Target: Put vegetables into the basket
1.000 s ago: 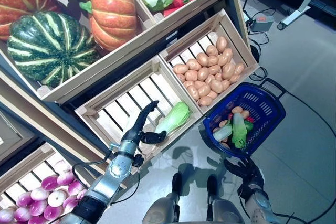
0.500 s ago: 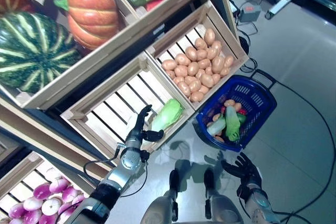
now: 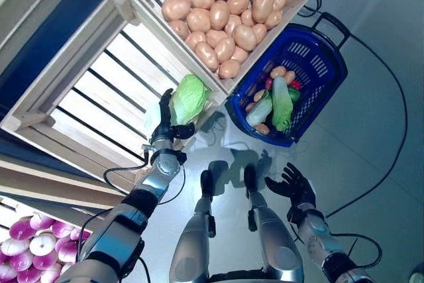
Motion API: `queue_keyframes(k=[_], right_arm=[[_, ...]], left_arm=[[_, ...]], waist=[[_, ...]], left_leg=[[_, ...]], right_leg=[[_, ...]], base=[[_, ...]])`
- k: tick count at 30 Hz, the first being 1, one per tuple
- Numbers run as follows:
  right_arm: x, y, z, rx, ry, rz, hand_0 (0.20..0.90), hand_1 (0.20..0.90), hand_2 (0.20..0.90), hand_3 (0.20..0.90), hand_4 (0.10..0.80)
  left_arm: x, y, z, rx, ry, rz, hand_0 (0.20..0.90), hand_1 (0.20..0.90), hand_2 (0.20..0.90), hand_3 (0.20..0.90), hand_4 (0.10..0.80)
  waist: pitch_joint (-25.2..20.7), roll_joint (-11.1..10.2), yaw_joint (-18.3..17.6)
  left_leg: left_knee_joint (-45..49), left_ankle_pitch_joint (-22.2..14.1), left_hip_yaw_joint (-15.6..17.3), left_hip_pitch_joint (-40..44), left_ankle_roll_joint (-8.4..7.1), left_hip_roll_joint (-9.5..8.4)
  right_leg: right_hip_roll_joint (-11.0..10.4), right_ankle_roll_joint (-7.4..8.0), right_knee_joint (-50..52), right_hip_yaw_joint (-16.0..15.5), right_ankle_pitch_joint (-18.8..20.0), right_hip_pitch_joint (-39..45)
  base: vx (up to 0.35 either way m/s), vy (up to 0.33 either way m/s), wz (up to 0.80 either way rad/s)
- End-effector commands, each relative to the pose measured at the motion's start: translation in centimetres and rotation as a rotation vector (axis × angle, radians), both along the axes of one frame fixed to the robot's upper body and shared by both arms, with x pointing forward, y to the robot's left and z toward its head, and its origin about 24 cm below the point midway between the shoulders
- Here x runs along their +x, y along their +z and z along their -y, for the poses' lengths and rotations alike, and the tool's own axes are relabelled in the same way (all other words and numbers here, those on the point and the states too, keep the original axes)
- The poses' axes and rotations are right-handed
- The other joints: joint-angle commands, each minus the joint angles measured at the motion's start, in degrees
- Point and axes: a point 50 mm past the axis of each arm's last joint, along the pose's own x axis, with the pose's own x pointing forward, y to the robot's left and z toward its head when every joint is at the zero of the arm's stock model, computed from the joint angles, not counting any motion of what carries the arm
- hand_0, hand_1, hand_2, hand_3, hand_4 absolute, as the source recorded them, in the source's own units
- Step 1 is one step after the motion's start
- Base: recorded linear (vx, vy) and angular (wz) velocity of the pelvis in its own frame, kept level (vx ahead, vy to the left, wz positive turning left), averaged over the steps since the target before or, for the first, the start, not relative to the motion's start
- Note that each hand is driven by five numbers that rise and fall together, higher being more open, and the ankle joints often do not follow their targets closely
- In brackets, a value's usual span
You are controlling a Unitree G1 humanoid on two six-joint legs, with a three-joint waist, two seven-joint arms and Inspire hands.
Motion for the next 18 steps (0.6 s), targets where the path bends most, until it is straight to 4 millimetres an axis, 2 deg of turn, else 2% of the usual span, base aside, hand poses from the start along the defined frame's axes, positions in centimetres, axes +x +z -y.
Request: queue_keyframes(k=[1, 10, 18], right_arm=[[0.8, 2.8, 0.7, 0.011, -0.03, 0.162, 0.9, 0.9, 0.9, 0.9, 0.8], [1.5, 4.1, 0.1, 0.013, -0.021, 0.212, 0.9, 0.9, 0.9, 0.9, 0.8], [1.6, 4.8, 0.1, 0.008, -0.021, 0.232, 0.9, 0.9, 0.9, 0.9, 0.8]], left_arm=[[1.8, 6.1, -1.0, 0.012, 0.101, 0.279, 0.9, 0.9, 0.9, 0.9, 0.8], [2.3, 8.0, -2.0, 0.016, 0.195, 0.332, 0.9, 0.9, 0.9, 0.9, 0.8], [2.3, 8.8, -3.3, -0.009, 0.283, 0.359, 0.9, 0.9, 0.9, 0.9, 0.8]], waist=[[-0.05, -1.35, -0.27], [-0.04, -2.27, -1.34], [-0.04, -2.59, -1.96]], left_leg=[[6.44, -0.12, 0.28, -7.64, -1.0, 1.1], [9.25, -0.17, 0.6, -14.45, -1.22, 0.83], [10.73, -0.47, 1.02, -17.35, -1.2, 0.55]], right_leg=[[0.04, -1.83, 9.45, 0.85, -1.2, -5.8], [0.3, -2.15, 11.94, 1.23, -1.41, -12.41], [-0.01, -2.04, 12.61, 1.49, -1.27, -15.15]], base=[[-0.064, 0.001, 0.02], [-0.016, 0.008, 0.0], [-0.001, 0.022, -0.01]])
